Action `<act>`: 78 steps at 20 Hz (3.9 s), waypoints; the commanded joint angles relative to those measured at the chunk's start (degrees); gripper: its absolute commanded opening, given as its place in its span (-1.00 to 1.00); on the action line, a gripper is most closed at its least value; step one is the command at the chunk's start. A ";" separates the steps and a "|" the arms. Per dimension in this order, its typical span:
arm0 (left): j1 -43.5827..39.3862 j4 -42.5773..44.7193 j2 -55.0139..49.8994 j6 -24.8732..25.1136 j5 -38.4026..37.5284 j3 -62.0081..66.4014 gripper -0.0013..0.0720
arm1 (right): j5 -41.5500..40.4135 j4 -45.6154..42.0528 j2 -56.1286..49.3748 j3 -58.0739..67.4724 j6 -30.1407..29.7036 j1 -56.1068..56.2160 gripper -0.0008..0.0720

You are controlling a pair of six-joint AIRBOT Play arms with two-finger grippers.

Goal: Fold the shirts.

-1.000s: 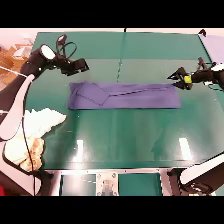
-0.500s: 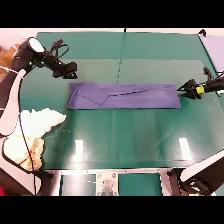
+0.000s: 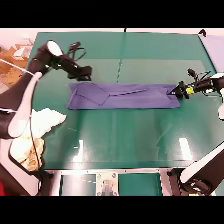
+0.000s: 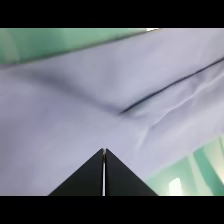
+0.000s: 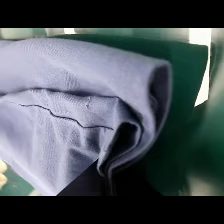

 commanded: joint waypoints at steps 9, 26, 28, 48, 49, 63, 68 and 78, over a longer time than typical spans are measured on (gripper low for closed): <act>-22.64 -21.20 -16.26 0.68 29.86 1.53 -0.89 | 14.08 19.76 23.39 5.77 5.92 0.92 -0.94; -2.19 19.52 0.24 -11.37 -19.50 13.51 -0.89 | 6.40 17.99 25.90 3.69 13.05 19.52 -0.94; 1.92 20.96 3.65 -11.13 -22.51 13.51 -0.89 | -2.49 14.38 25.83 1.16 15.47 28.22 -0.94; 6.69 21.22 5.86 0.63 -25.81 13.27 -0.89 | -21.66 1.73 17.35 -9.86 20.46 26.03 0.57; 6.69 21.27 5.86 0.61 -25.81 13.27 -0.89 | -20.79 1.16 17.35 -12.28 20.37 23.26 0.57; 6.69 21.31 5.86 0.22 -26.91 13.27 -0.89 | -22.21 24.20 13.35 -23.98 4.87 27.15 -0.94; 6.69 21.29 5.86 0.22 -26.93 13.27 -0.89 | -19.89 6.73 25.99 -22.95 16.26 8.81 -0.94; 6.69 21.09 5.86 0.22 -26.71 13.27 -0.89 | -18.27 -9.94 43.08 -40.79 18.10 -44.35 -0.94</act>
